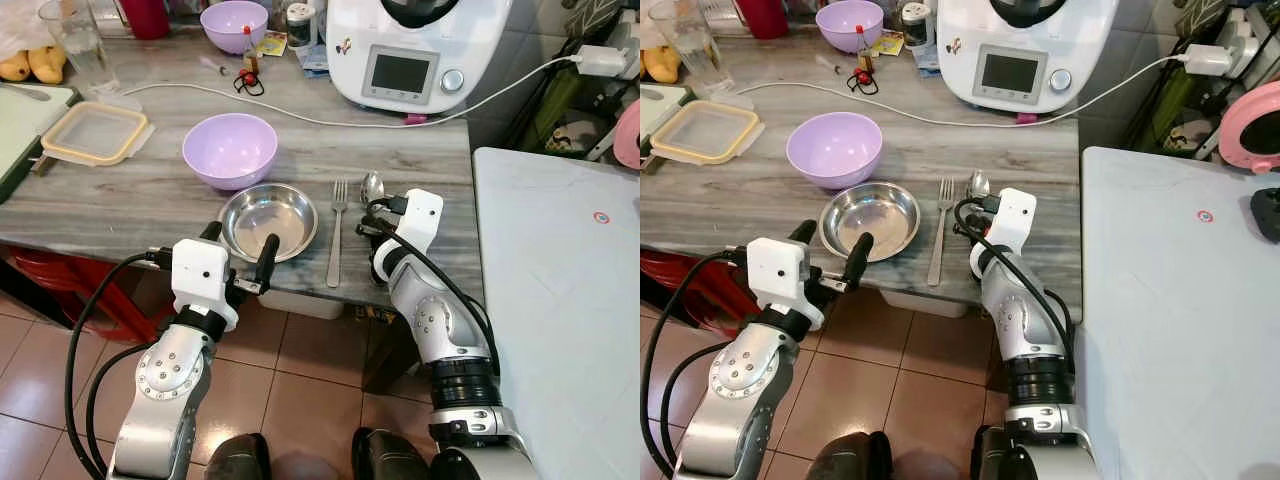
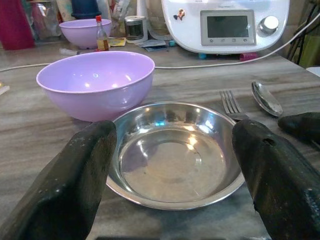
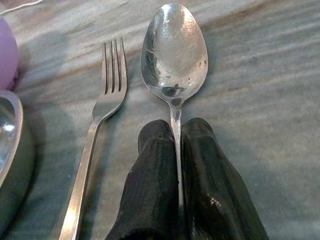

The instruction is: Setting the table

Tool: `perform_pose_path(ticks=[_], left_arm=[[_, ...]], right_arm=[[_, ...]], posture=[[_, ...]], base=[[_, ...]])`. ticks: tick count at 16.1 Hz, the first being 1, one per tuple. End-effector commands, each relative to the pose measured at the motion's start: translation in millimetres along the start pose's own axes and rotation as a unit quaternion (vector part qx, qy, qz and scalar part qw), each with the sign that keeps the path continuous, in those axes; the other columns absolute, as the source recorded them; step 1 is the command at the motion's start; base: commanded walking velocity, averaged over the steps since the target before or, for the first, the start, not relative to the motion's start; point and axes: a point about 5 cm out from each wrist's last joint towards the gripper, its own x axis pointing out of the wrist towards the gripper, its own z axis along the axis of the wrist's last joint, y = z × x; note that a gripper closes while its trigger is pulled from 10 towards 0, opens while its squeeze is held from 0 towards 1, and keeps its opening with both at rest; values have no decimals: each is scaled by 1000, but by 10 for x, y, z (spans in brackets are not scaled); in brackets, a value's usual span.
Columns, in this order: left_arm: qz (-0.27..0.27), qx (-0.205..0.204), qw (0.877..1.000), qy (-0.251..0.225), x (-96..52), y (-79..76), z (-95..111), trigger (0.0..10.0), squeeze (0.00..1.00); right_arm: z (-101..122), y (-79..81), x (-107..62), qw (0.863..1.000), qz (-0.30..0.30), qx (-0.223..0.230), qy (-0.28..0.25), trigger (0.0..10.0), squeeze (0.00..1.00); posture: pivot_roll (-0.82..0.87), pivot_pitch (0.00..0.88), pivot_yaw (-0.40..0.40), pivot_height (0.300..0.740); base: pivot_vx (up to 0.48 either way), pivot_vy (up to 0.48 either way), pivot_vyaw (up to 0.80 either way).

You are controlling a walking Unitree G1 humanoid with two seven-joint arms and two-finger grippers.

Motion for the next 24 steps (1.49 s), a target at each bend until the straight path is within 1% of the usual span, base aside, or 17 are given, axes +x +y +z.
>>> perform_pose_path(ticks=[1,4,5,9,10,11,15,20,21,22,24], left_arm=[[-5,-1,1000,-2,-10,-27,18,10000,0],[-7,-2,1000,-2,0,-32,16,10000,0],[-8,-2,1000,-2,4,-35,14,10000,0],[-12,-3,1000,-2,4,-43,10,10000,0],[-12,-3,1000,-2,5,-44,6,10000,0],[-13,-3,1000,-2,6,-45,6,10000,0],[-12,-2,1000,-3,5,-45,6,10000,0],[-12,-2,1000,-5,9,-47,10,10000,0],[-12,-2,1000,-6,10,-47,12,10000,0],[-11,-3,1000,-7,12,-45,18,10000,0],[-10,-3,1000,-7,11,-43,19,10000,0]], right_arm=[[-170,36,-13,999,-4,1,40,10000,0],[-194,57,-35,999,-8,-2,52,10000,0],[-217,32,-58,998,-18,-11,58,10000,0],[-255,-1,-80,998,-26,-10,64,10000,0],[-252,2,-77,998,-27,-10,62,10000,216],[-247,11,-74,998,-25,-6,60,10000,1000],[-195,15,-69,998,-26,-4,52,10000,1000],[-107,23,-80,999,-24,11,30,10000,1000],[-75,13,-93,999,-24,13,22,10000,1000],[-2,-37,-146,1000,-27,13,4,10000,1000],[48,-98,-207,999,-33,-5,-12,10000,1000]], posture=[[41,140,2,740],[40,137,2,740],[39,134,2,740],[38,128,3,740],[38,127,3,740],[38,126,3,740],[40,122,1,740],[38,119,0,740],[38,120,-1,740],[36,122,-2,740],[33,123,-1,740]], base=[[0,0,0],[0,0,0],[0,0,0],[0,0,0],[0,0,0],[0,0,0],[0,0,0],[0,0,0],[0,0,0],[0,0,0],[0,0,0]])
